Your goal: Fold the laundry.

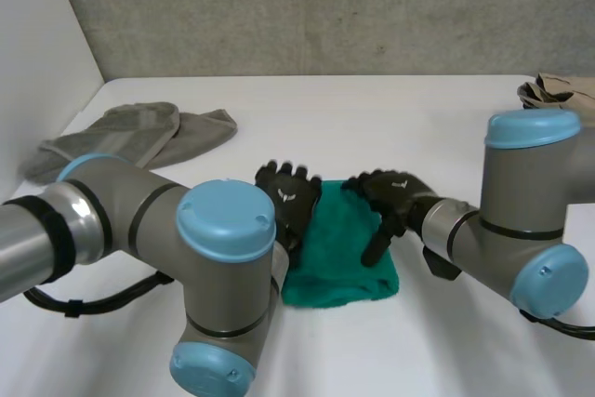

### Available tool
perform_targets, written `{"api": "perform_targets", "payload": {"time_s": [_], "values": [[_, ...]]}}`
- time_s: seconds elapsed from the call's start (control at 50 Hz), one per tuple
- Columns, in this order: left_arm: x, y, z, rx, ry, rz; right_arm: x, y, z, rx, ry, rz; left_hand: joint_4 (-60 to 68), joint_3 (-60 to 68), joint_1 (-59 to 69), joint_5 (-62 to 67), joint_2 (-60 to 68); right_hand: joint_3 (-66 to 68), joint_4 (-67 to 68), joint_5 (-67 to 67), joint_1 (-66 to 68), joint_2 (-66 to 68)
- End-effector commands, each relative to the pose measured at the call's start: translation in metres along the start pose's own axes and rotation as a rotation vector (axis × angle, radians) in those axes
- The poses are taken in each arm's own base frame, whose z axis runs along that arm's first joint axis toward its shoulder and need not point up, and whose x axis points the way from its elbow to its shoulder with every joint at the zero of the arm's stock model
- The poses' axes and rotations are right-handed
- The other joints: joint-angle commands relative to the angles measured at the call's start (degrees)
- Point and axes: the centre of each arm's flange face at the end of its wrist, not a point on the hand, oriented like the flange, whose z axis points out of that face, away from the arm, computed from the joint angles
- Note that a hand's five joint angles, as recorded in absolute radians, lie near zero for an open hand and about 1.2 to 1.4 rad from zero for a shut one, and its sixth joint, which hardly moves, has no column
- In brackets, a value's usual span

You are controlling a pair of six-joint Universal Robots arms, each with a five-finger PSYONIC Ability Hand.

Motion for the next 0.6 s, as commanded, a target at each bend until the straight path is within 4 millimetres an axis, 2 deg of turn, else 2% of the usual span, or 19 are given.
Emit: {"api": "perform_targets", "payload": {"time_s": [0.02, 0.08, 0.18, 0.22, 0.24, 0.26, 0.3, 0.32, 0.34, 0.36, 0.38, 0.46, 0.48, 0.52, 0.54, 0.6], "values": [[-0.005, 0.021, -0.001, -0.128, -0.005, 0.017, 0.001, 0.023, 0.014, -0.099, -0.006, -0.116, -1.4, -1.7, -1.0, -2.5, -1.2, -2.2, -2.0, -2.8, -3.7, -2.4], [-0.007, 0.022, -0.003, -0.152, -0.001, 0.021, 0.002, 0.02, 0.011, -0.097, 0.026, -0.196, -1.4, -1.7, -1.0, -2.5, -1.2, -2.2, -2.0, -2.8, -3.7, -2.4], [-0.012, 0.015, -0.005, -0.139, -0.002, 0.008, 0.004, -0.002, -0.005, -0.034, 0.083, -0.237, -1.6, -1.8, -1.2, -2.7, -1.4, -2.2, -2.0, -2.8, -3.7, -2.4], [-0.027, -0.017, -0.013, -0.044, -0.037, -0.024, 0.006, -0.011, -0.011, 0.014, 0.106, -0.246, -1.6, -1.8, -1.2, -2.7, -1.4, -2.2, -2.0, -2.8, -3.7, -2.4], [-0.028, -0.019, -0.013, -0.04, -0.038, -0.026, 0.006, -0.012, -0.013, 0.031, 0.112, -0.255, -1.6, -1.8, -1.2, -2.7, -1.4, -2.2, -2.0, -2.8, -3.7, -2.4], [-0.038, -0.035, -0.018, 0.015, -0.062, -0.043, 0.003, -0.017, -0.018, 0.075, 0.117, -0.274, -1.6, -1.9, -1.3, -2.8, -1.4, -2.2, -2.0, -2.8, -3.7, -2.4], [-0.045, -0.046, -0.02, 0.059, -0.077, -0.057, -0.002, -0.025, -0.028, 0.138, 0.126, -0.298, -1.6, -1.9, -1.3, -2.8, -1.4, -2.2, -2.0, -2.8, -3.7, -2.4], [-0.05, -0.056, -0.023, 0.109, -0.078, -0.069, -0.006, -0.033, -0.04, 0.201, 0.14, -0.329, -1.6, -1.9, -1.3, -2.8, -1.4, -2.2, -2.0, -2.8, -3.7, -2.4], [-0.05, -0.056, -0.023, 0.109, -0.078, -0.069, -0.008, -0.035, -0.046, 0.23, 0.147, -0.347, -1.6, -1.9, -1.3, -2.8, -1.4, -2.2, -2.0, -2.8, -3.7, -2.4], [-0.055, -0.066, -0.026, 0.159, -0.062, -0.077, -0.01, -0.037, -0.051, 0.256, 0.151, -0.37, -1.6, -1.9, -1.3, -2.8, -1.4, -2.2, -2.0, -2.8, -3.7, -2.4], [-0.056, -0.067, -0.027, 0.164, -0.057, -0.078, -0.015, -0.032, -0.058, 0.285, 0.149, -0.414, -1.6, -1.8, -1.2, -2.7, -1.4, -2.2, -2.0, -2.8, -3.7, -2.4], [-0.068, -0.079, -0.033, 0.255, 0.075, -0.079, -0.029, 0.002, -0.063, 0.246, 0.115, -0.473, -1.1, -1.3, -0.7, -2.2, -0.9, -2.2, -2.0, -2.8, -3.7, -2.4], [-0.068, -0.079, -0.033, 0.26, 0.097, -0.079, -0.04, 0.016, -0.066, 0.222, 0.08, -0.483, -0.9, -1.2, -0.5, -2.0, -0.7, -2.2, -2.0, -2.8, -3.7, -2.4], [-0.066, -0.079, -0.035, 0.282, 0.169, -0.075, -0.047, 0.026, -0.068, 0.199, 0.054, -0.484, -0.1, -0.3, 0.3, -1.2, 0.2, -2.2, -2.0, -2.8, -3.7, -2.4], [-0.066, -0.08, -0.035, 0.288, 0.183, -0.075, -0.054, 0.035, -0.068, 0.187, 0.027, -0.487, -0.1, -0.3, 0.3, -1.2, 0.2, -2.2, -2.0, -2.8, -3.7, -2.4], [-0.062, -0.08, -0.037, 0.302, 0.245, -0.084, -0.055, 0.049, -0.059, 0.182, 0.001, -0.488, 0.3, 0.0, 0.6, -0.9, 0.5, -2.2, -2.0, -2.8, -3.7, -2.4]]}}
